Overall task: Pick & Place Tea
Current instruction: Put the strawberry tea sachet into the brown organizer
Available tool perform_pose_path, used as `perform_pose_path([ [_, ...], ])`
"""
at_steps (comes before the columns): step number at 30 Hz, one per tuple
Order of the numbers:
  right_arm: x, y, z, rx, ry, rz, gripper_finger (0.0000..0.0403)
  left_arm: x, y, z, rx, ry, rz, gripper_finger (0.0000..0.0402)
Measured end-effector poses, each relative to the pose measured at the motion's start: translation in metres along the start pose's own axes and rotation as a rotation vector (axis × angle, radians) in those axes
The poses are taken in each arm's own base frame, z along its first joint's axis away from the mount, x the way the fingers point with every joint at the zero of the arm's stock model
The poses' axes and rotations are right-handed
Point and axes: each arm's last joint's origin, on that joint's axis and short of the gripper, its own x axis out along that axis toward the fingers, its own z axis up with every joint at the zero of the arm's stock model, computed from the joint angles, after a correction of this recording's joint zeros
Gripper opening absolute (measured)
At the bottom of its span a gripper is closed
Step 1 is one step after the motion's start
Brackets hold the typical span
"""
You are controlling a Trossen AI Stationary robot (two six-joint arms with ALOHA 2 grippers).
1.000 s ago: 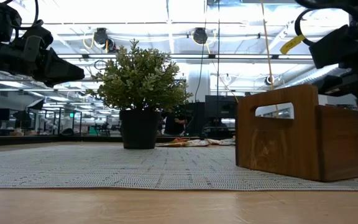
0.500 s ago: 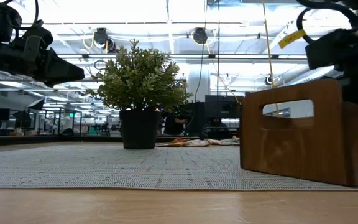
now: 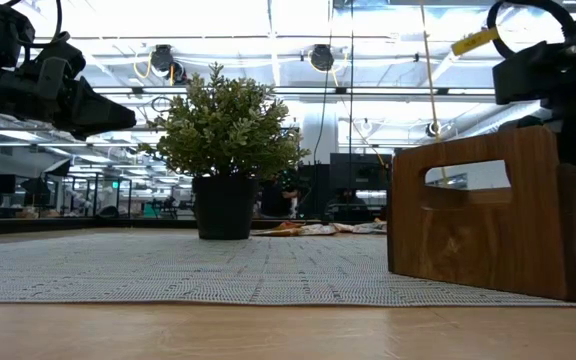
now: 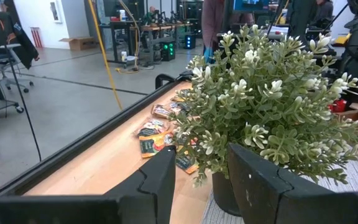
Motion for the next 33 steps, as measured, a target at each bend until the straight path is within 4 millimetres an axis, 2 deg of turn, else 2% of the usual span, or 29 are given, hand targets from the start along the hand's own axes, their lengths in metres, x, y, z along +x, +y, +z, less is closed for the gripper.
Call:
perform_pose_path([
  [15, -0.016, 0.006, 0.011, 0.009, -0.054, 0.071, 0.0, 0.0, 0.0, 0.0, 0.0, 0.0, 0.0, 0.0147],
  [26, -0.04, 0.004, 0.018, -0.043, -0.22, 0.147, 0.0, 0.0, 0.0, 0.0, 0.0, 0.0, 0.0, 0.0147],
  [33, -0.055, -0.002, 0.022, -0.157, -0.372, 0.029, 0.0, 0.0, 0.0, 0.0, 0.0, 0.0, 0.0, 0.0147],
])
